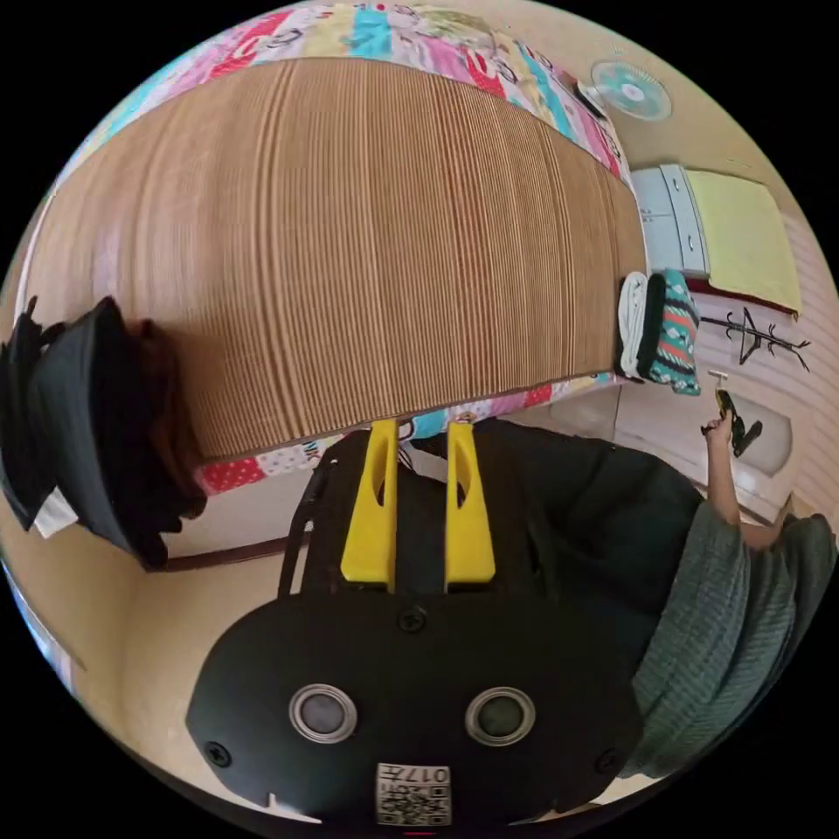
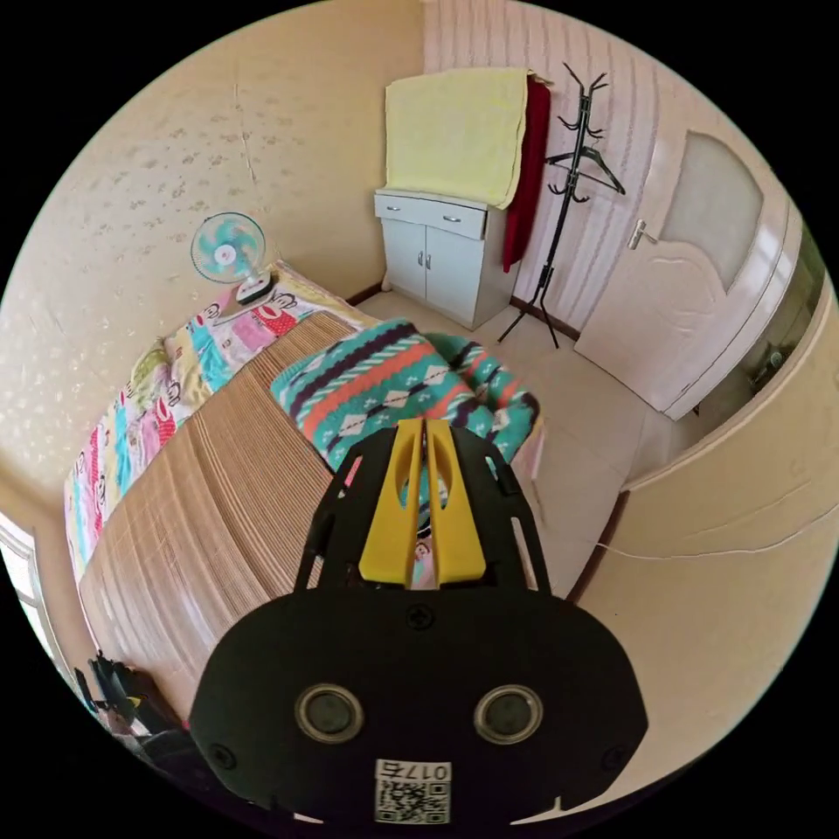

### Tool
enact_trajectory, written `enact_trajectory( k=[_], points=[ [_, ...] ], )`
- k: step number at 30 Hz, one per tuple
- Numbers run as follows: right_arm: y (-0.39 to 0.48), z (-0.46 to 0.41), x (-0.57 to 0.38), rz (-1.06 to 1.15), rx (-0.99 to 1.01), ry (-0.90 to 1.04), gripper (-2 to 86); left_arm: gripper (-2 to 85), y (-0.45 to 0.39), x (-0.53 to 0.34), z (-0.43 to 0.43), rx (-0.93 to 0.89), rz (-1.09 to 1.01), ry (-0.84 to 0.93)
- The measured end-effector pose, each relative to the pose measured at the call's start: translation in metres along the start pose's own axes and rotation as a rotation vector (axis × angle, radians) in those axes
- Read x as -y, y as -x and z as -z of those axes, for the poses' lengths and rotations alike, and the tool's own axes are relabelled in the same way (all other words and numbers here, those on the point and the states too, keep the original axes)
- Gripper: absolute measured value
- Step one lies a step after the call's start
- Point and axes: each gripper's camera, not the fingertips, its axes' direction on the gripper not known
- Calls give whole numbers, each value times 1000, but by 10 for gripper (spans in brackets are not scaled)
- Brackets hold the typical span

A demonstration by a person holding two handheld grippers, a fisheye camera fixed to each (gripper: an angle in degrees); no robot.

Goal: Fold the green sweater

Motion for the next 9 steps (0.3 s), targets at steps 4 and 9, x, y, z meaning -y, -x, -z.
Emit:
enact_trajectory(
  k=[4, 9],
  points=[
    [109, -8, -61, 169, 19, 84, 7, 3, 48, -113, 38, -41, 211, -236],
    [264, 21, -111, 352, 232, 49, 4, -2, 112, -225, 67, -85, 446, -487]
  ],
)
